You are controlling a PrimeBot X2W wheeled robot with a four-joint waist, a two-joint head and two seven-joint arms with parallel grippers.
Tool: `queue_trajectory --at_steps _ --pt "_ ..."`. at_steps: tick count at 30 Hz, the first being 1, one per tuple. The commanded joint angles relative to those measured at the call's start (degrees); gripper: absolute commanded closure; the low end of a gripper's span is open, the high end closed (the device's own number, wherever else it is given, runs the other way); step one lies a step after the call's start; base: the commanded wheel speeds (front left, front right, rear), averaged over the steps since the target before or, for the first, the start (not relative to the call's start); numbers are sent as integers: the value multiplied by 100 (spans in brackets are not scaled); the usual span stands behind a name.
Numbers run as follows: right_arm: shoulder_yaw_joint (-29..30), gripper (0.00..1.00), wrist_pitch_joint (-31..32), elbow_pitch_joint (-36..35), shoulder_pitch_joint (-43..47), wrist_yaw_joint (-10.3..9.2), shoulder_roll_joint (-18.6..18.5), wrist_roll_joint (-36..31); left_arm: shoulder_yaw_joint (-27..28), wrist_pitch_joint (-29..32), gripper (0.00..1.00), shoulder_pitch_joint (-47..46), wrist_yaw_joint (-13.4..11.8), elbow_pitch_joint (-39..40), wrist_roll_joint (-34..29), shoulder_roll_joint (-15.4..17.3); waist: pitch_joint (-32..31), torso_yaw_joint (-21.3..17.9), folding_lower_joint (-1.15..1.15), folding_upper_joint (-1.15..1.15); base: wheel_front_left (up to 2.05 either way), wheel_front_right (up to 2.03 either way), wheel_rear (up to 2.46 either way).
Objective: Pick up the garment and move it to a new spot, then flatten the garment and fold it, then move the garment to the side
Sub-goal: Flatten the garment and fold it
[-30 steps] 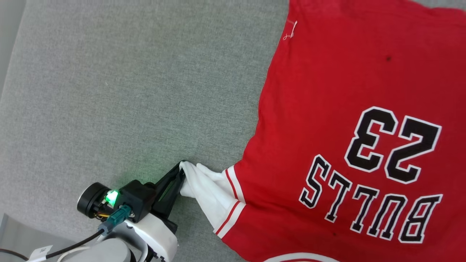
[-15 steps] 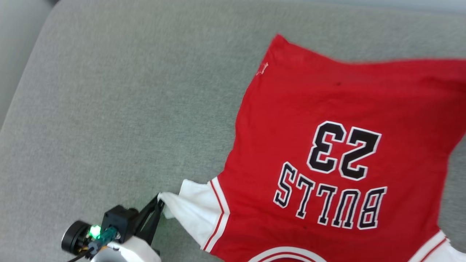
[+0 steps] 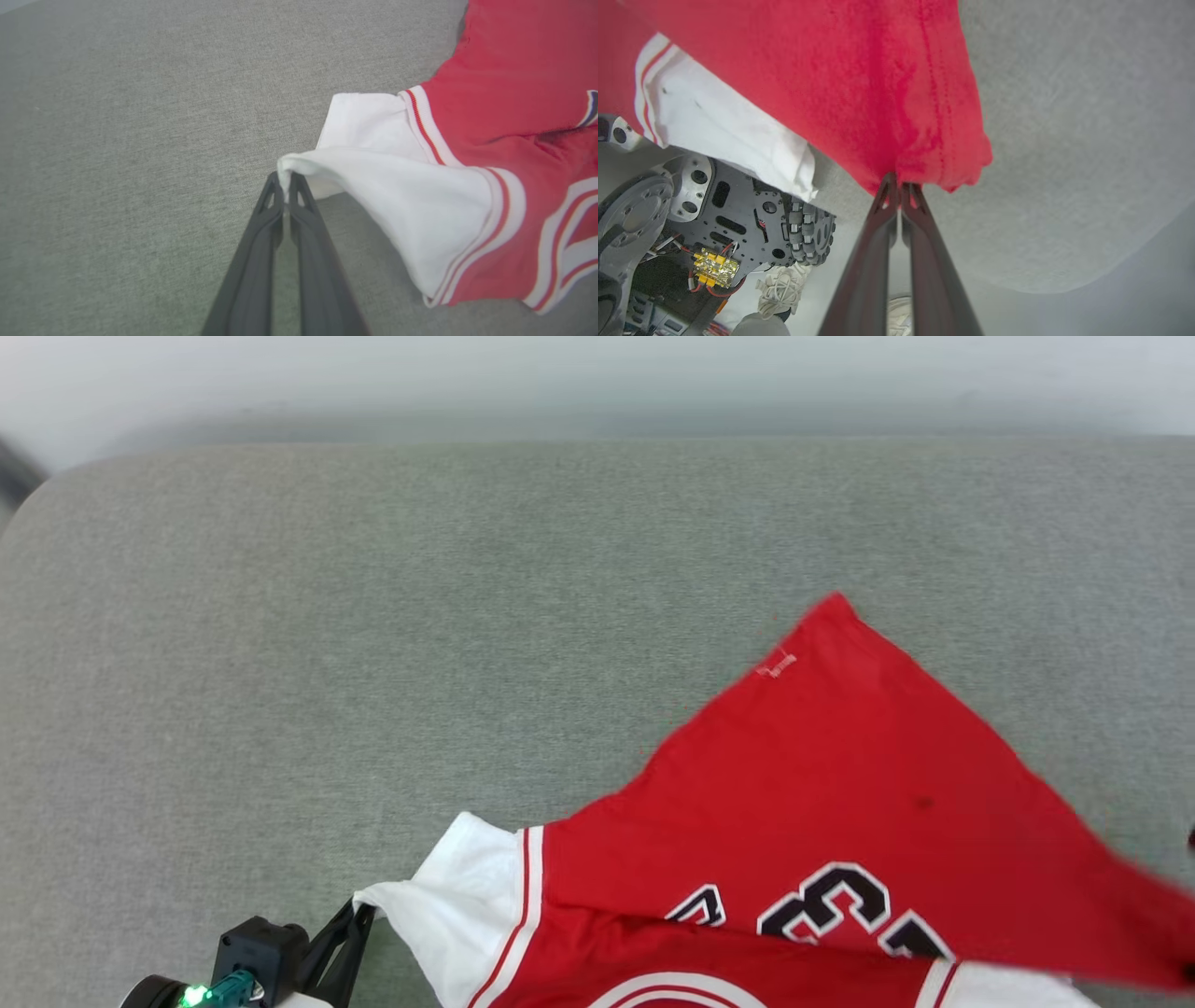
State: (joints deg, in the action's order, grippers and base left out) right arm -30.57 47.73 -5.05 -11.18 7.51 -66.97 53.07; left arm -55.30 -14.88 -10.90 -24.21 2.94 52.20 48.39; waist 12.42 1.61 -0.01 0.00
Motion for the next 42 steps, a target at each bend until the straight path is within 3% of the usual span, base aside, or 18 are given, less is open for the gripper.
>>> queue_trajectory --at_steps 1,8,12,13,14,15,22,26,32,37,42 --pt "-7 100 -105 27 190 -4 -8 10 31 -31 100 51 4 -10 13 -2 -19 -68 1 0 0 0 0" --pt "-48 100 -651 258 1597 -4 348 -16 165 -40 100 150 84 -47 -47 -78 41 -131 1 0 0 0 0" --pt "251 96 -893 312 1776 -4 563 -120 217 -41 100 208 98 -76 -62 -96 53 -142 1 0 0 0 0" --pt "347 58 -907 315 1773 -4 593 -122 223 -42 100 217 99 -83 -67 -102 46 -137 1 0 0 0 0" --pt "467 13 -912 294 1742 -4 599 -127 227 -42 100 222 110 -90 -76 -109 35 -130 1 0 0 0 0" --pt "623 0 -953 238 1664 -4 595 -138 231 -42 100 218 122 -96 -87 -116 27 -119 1 0 0 0 0" --pt "1584 0 -845 -561 1012 -4 402 -273 238 -43 100 192 149 -112 -139 -208 56 17 1 0 0 0 0" --pt "1722 0 -394 -979 359 -4 202 -389 220 -43 100 48 197 -116 -223 -277 209 152 1 0 0 0 0" --pt "1080 0 568 -1016 -973 -4 345 -587 169 -7 100 -234 286 -152 -370 -386 503 403 1 0 0 0 0" --pt "212 0 1314 -576 -2165 -4 891 -834 159 -8 100 -399 325 -179 -469 -515 728 562 1 0 0 0 0" --pt "-467 0 1648 174 -3016 -4 1454 -1015 173 -16 100 -523 383 -238 -526 -635 941 712 1 0 0 0 0"
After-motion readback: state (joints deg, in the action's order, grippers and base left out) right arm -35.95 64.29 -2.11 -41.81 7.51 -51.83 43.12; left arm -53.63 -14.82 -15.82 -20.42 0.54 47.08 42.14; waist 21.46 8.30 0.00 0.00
